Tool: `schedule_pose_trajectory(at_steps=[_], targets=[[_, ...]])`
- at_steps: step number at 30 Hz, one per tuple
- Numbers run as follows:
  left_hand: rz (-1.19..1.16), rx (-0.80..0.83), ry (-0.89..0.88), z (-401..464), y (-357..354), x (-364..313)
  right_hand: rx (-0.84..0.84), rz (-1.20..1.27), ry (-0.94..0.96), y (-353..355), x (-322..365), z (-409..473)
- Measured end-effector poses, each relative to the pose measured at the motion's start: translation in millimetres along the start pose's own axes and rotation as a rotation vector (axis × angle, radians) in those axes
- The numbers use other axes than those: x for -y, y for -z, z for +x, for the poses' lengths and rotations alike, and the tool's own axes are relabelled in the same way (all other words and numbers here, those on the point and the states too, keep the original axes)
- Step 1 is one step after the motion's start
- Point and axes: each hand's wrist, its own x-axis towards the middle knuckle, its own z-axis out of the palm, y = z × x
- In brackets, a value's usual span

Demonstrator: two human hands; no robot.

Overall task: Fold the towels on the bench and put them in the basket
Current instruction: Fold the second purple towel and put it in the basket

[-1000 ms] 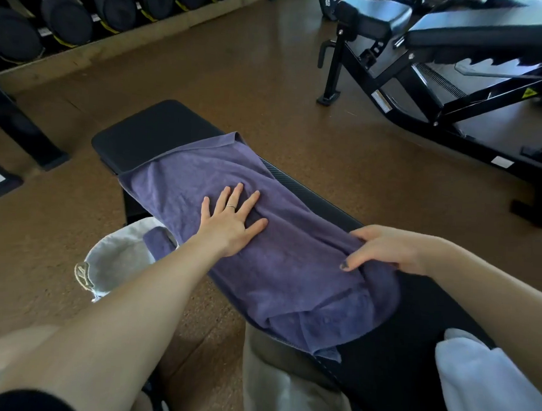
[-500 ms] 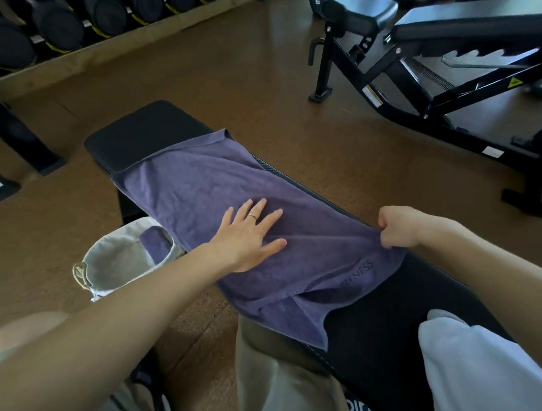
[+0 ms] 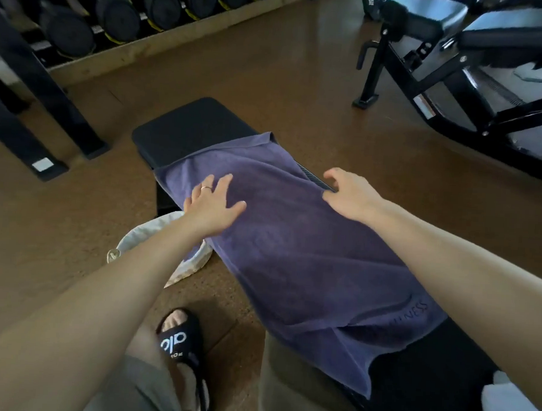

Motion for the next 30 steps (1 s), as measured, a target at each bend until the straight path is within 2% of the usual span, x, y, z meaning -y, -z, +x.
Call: schedule_pose_trajectory(at_steps=[4, 6, 13, 17, 21, 24, 28, 30], targets=[[-0.321, -0.131, 0.241, 30, 8, 29, 0.009, 0.108, 0.006, -19, 32, 59], [-0.378, -0.165, 0.302, 43, 10, 39, -0.010, 0.138, 0.029, -26, 45, 88], [-0.287, -0.199, 0.274, 69, 17, 65, -0.106, 0.188, 0.129, -45, 85, 171], [-0.388, -0.228, 0.256, 74, 18, 74, -0.168, 0.219, 0.141, -48, 100, 198], [-0.384, -0.217, 0.264, 76, 17, 70, -0.199, 0.251, 0.103, -45, 105, 223], [-0.393, -0.186, 0.275, 78, 14, 68, -0.206, 0.210, 0.117, -44, 113, 239], [-0.487, -0.305, 0.312, 81, 18, 75, -0.214, 0.098, 0.178, -52, 123, 255], [-0.580, -0.321, 0.404, 83, 22, 80, -0.179, 0.036, 0.181, -59, 124, 261]])
